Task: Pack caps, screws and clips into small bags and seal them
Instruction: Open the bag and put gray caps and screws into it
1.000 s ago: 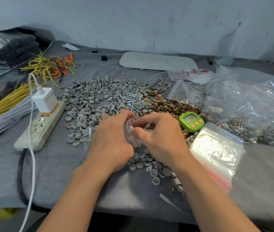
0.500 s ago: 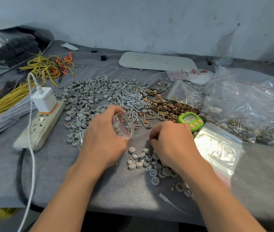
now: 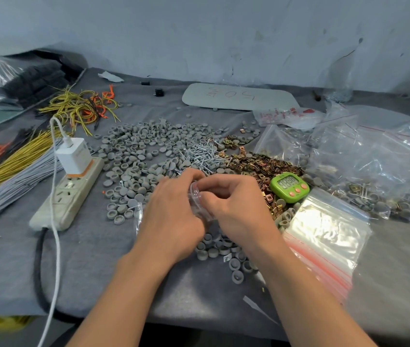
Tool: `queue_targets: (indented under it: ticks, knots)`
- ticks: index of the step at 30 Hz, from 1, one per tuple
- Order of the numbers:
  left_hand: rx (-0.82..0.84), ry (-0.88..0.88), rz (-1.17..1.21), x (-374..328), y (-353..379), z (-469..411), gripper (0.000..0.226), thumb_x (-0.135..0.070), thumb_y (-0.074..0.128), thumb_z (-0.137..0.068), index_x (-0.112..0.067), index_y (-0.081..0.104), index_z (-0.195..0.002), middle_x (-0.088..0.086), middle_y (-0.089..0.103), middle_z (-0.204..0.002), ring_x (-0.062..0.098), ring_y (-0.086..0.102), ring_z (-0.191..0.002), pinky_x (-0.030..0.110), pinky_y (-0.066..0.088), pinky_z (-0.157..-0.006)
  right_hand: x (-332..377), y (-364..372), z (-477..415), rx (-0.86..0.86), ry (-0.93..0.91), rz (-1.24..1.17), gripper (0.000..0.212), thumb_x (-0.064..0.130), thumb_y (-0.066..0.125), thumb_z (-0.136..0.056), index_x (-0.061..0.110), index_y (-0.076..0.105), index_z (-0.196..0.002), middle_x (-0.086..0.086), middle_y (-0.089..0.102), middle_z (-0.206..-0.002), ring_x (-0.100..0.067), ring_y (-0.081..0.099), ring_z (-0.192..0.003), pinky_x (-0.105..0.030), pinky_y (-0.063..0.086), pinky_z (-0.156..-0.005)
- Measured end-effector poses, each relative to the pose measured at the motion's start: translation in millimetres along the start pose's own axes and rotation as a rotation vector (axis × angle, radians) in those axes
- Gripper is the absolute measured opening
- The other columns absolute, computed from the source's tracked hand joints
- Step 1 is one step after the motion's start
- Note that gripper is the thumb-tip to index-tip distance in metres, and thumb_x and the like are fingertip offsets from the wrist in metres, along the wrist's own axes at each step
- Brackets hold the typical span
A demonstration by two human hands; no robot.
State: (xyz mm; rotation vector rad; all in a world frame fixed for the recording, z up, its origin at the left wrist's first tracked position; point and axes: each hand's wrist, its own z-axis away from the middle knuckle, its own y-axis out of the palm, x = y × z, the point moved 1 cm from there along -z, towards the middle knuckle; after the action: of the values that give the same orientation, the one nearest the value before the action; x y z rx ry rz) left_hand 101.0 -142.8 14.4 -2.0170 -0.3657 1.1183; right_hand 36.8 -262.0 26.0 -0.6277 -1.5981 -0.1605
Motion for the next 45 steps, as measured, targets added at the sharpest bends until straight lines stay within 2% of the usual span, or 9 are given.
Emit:
queue_targets:
  ticks: [2, 9, 15, 20, 27, 32, 35, 37, 45]
  knots:
    - [-0.019, -0.026, 0.031, 2.7, -0.6, -0.5, 0.052, -0.026, 0.073, -0.071, -0.053, 0.045, -0.105, -0.016, 0.059, -0.093, 0.011, 0.054, -0.090, 0.021, 0.034, -0.061, -1.3, 9.1, -1.9, 0.002, 0.030, -0.009, 0.019, 0.006, 0.073, -0.087, 0.020, 0.084, -0.093, 0.006, 0.080, -0.083, -0.011, 0.077, -0.079, -0.041, 0.064, -0.080]
    - [-0.314, -0.247, 0.103, 21.4, -20.5, -5.0, 0.058, -0.027, 0.082, -0.077, -0.043, 0.047, -0.121, -0.011, 0.063, -0.106, 0.014, 0.055, -0.093, 0.031, 0.039, -0.076, -2.7, 2.6, -15.3, -0.199, 0.034, -0.154, 0.025, 0.004, 0.074, -0.085, 0.026, 0.083, -0.078, 0.005, 0.078, -0.073, -0.003, 0.072, -0.068, -0.026, 0.053, -0.066]
    - [-0.465, -0.300, 0.133, 38.9, -36.2, -7.4, 0.060, -0.021, 0.080, -0.078, -0.038, 0.047, -0.124, -0.011, 0.059, -0.108, 0.016, 0.056, -0.100, 0.032, 0.038, -0.082, -10.9, 14.3, -25.4, -0.046, 0.053, 0.437, 0.024, 0.013, 0.073, -0.091, 0.034, 0.081, -0.100, 0.022, 0.075, -0.092, 0.013, 0.065, -0.079, -0.001, 0.048, -0.069]
    - [-0.407, -0.277, 0.006, 43.9, -37.2, -8.2, 0.054, -0.019, 0.077, -0.081, -0.038, 0.049, -0.124, -0.015, 0.055, -0.104, 0.019, 0.055, -0.102, 0.032, 0.033, -0.078, -2.6, 28.6, -29.5, 0.106, 0.079, 0.785, 0.026, 0.025, 0.069, -0.094, 0.033, 0.072, -0.119, 0.003, 0.073, -0.116, -0.022, 0.067, -0.107, -0.041, 0.056, -0.096]
    - [-0.326, -0.248, -0.012, 46.3, -32.3, -7.0, 0.054, -0.018, 0.076, -0.082, -0.037, 0.048, -0.125, -0.013, 0.049, -0.099, 0.019, 0.051, -0.098, 0.030, 0.032, -0.079, 2.6, 30.6, -24.4, 0.039, -0.033, 1.062, 0.022, 0.013, 0.064, -0.088, 0.032, 0.066, -0.099, 0.006, 0.059, -0.087, -0.020, 0.043, -0.089, -0.038, 0.027, -0.082]
    - [-0.264, -0.224, -0.027, 43.0, -28.0, -6.5, 0.056, -0.013, 0.076, -0.080, -0.035, 0.050, -0.124, -0.011, 0.056, -0.104, 0.021, 0.054, -0.106, 0.030, 0.034, -0.080, 2.5, 18.8, -25.5, 0.072, 0.002, 0.931, 0.028, 0.008, 0.067, -0.085, 0.036, 0.069, -0.092, 0.006, 0.068, -0.093, -0.020, 0.060, -0.094, -0.034, 0.045, -0.091]
    - [-0.237, -0.180, -0.020, 38.2, -25.3, -6.3, 0.055, -0.013, 0.076, -0.080, -0.036, 0.050, -0.122, -0.009, 0.059, -0.103, 0.018, 0.053, -0.100, 0.031, 0.035, -0.079, -2.1, 6.9, -24.2, -0.037, 0.028, 0.613, 0.026, 0.011, 0.068, -0.094, 0.037, 0.070, -0.090, 0.019, 0.067, -0.086, -0.006, 0.065, -0.070, -0.019, 0.051, -0.064]
    - [-0.233, -0.163, -0.010, 32.5, -22.0, -5.7, 0.055, -0.013, 0.076, -0.079, -0.036, 0.051, -0.122, -0.014, 0.055, -0.101, 0.014, 0.050, -0.097, 0.029, 0.035, -0.079, -2.9, 1.5, -23.4, -0.083, 0.059, 0.336, 0.030, 0.009, 0.066, -0.097, 0.038, 0.074, -0.097, 0.016, 0.071, -0.084, -0.018, 0.070, -0.061, -0.020, 0.053, -0.054]
    - [-0.139, -0.100, 0.035, 2.7, -0.3, -2.6, 0.060, -0.018, 0.081, -0.072, -0.044, 0.048, -0.115, -0.023, 0.051, -0.094, 0.009, 0.051, -0.095, 0.026, 0.034, -0.075, 8.9, -0.9, -19.4, -0.063, -0.051, -0.130, 0.020, 0.005, 0.082, -0.082, 0.025, 0.084, -0.081, 0.006, 0.079, -0.075, -0.005, 0.073, -0.068, -0.018, 0.054, -0.061]
